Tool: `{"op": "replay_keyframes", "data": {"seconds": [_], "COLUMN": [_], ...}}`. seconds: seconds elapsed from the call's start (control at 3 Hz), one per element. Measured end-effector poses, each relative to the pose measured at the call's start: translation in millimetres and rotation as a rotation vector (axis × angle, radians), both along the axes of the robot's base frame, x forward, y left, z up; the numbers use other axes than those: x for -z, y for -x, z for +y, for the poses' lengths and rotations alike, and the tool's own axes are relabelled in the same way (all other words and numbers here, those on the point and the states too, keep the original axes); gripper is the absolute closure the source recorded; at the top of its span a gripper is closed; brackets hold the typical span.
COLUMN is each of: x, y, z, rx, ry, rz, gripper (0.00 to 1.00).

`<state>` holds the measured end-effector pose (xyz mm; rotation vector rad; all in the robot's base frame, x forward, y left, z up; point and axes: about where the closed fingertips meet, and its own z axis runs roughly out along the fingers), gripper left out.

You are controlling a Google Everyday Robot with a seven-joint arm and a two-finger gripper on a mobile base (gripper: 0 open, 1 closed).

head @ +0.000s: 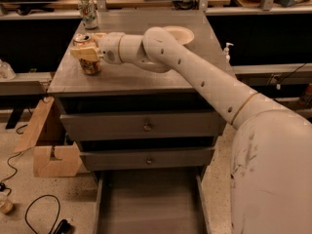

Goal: Place orange can into bottom drawer

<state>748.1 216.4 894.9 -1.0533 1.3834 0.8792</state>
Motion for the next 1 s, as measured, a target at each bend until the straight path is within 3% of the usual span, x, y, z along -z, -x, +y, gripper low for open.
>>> {"op": "replay_keyframes", "data": {"seconds": [0.33,0.67,1.0], "x": [2,-22,-69], "y": [2,25,84], "z": [2,-7,-28], "rx": [-0.007,-0.043,-0.083], "ry": [0.002,0.002,-0.009], "rz": [0.002,-0.041,-0.113], "gripper": [0.88,1.0,1.0]}}
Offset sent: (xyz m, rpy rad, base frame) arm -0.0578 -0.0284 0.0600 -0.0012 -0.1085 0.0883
